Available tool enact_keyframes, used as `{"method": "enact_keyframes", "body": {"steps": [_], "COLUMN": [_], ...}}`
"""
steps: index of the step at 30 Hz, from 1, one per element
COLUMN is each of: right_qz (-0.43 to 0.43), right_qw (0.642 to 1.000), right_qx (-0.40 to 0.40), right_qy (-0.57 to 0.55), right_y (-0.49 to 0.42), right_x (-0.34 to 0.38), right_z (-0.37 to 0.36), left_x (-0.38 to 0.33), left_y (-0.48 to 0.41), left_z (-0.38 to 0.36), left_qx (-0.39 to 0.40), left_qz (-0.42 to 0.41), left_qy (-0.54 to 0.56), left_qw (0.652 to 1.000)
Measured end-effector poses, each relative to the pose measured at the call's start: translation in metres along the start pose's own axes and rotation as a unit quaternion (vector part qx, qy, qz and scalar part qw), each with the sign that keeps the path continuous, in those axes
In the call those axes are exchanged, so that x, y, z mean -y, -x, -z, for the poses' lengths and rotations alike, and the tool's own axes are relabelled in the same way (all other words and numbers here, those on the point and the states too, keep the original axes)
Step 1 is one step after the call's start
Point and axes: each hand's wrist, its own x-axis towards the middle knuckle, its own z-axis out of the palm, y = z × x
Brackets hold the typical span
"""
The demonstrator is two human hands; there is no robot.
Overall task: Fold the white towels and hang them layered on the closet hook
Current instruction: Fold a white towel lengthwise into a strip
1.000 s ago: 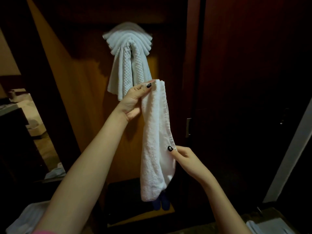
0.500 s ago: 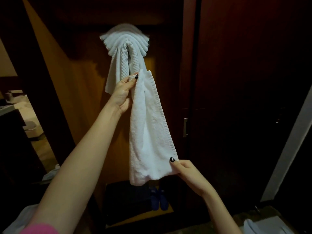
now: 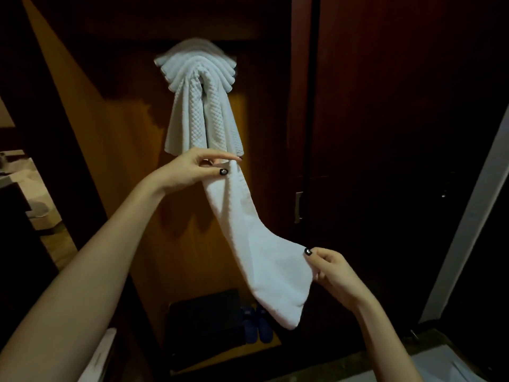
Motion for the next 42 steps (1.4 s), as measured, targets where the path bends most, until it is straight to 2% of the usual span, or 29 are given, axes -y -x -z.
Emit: {"method": "enact_keyframes", "body": {"steps": [2, 5, 9, 11, 14, 16, 21, 23, 25, 27, 31, 36, 39, 42], "right_qz": [-0.024, -0.051, -0.090, -0.100, -0.094, -0.081, -0.089, -0.092, -0.081, -0.057, -0.018, 0.006, 0.033, 0.018], "right_qw": [0.998, 0.997, 0.989, 0.984, 0.976, 0.976, 0.969, 0.958, 0.940, 0.931, 0.940, 0.958, 0.969, 0.989], "right_qx": [0.051, 0.055, 0.104, 0.105, 0.061, 0.047, 0.094, 0.076, 0.020, -0.046, -0.140, -0.174, -0.166, -0.115], "right_qy": [0.024, 0.033, 0.063, 0.108, 0.186, 0.195, 0.209, 0.260, 0.331, 0.357, 0.310, 0.229, 0.178, 0.090], "right_y": [0.003, 0.002, 0.002, 0.000, -0.004, -0.005, -0.004, -0.007, -0.009, -0.011, -0.010, -0.007, -0.004, -0.001], "right_x": [0.000, -0.004, -0.010, -0.014, -0.021, -0.024, -0.027, -0.028, -0.031, -0.034, -0.036, -0.037, -0.035, -0.029], "right_z": [-0.001, -0.005, -0.007, -0.009, -0.013, -0.013, -0.014, -0.016, -0.016, -0.014, -0.009, -0.007, -0.011, -0.015], "left_x": [0.010, 0.030, 0.049, 0.053, 0.053, 0.054, 0.067, 0.073, 0.078, 0.083, 0.094, 0.097, 0.096, 0.101], "left_y": [0.002, 0.004, 0.010, 0.011, 0.011, 0.012, 0.020, 0.024, 0.028, 0.033, 0.043, 0.047, 0.045, 0.043], "left_z": [0.002, 0.000, -0.005, -0.007, -0.008, -0.007, -0.003, -0.004, -0.007, -0.011, -0.015, -0.020, -0.024, -0.025], "left_qx": [-0.021, -0.052, -0.040, -0.039, -0.051, -0.056, -0.087, -0.107, -0.123, -0.132, -0.134, -0.129, -0.141, -0.185], "left_qz": [0.013, 0.051, 0.124, 0.126, 0.116, 0.113, 0.122, 0.137, 0.150, 0.166, 0.193, 0.186, 0.192, 0.221], "left_qy": [0.003, 0.024, 0.064, 0.080, 0.092, 0.095, 0.121, 0.147, 0.145, 0.136, 0.151, 0.177, 0.169, 0.174], "left_qw": [1.000, 0.997, 0.989, 0.988, 0.988, 0.987, 0.981, 0.974, 0.970, 0.968, 0.960, 0.958, 0.956, 0.941]}}
